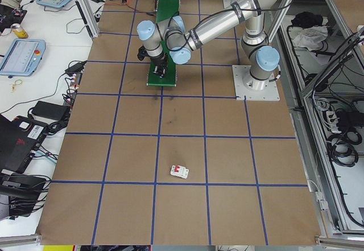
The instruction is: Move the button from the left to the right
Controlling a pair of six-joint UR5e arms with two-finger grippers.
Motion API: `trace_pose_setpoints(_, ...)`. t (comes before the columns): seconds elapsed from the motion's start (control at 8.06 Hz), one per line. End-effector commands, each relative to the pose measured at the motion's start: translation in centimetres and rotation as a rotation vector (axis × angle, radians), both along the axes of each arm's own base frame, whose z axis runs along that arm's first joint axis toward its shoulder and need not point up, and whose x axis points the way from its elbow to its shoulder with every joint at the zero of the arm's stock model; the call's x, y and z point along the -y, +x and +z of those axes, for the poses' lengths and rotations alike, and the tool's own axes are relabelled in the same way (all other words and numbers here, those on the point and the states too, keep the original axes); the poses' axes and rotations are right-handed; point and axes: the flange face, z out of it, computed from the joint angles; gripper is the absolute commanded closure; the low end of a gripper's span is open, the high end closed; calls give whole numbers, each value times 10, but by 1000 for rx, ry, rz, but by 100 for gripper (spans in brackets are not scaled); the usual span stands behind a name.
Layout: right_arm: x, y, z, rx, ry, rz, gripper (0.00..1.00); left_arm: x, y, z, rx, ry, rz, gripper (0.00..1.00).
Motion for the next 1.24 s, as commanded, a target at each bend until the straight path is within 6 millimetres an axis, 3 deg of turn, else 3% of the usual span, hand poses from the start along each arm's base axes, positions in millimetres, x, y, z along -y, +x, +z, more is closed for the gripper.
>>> trace_pose_setpoints(0.0, 0, 0, 0, 0, 0, 0, 0, 2, 2, -4, 8, 4, 3, 74)
trace_pose_setpoints(0.12, 0, 0, 0, 0, 0, 0, 0, -1, 1, 0, 5, 8, 8, 1)
trace_pose_setpoints(0.5, 0, 0, 0, 0, 0, 0, 0, -11, -16, 28, 19, -23, 60, 0)
trace_pose_setpoints(0.74, 0, 0, 0, 0, 0, 0, 0, -32, -45, 65, -56, 1, 255, 0)
trace_pose_setpoints(0.99, 1, 0, 0, -5, -2, 5, 0, -58, -81, 109, -37, -35, 256, 0)
trace_pose_setpoints(1.12, 3, 0, 1, -6, -11, 8, 0, -65, -84, 125, -26, -62, 312, 0)
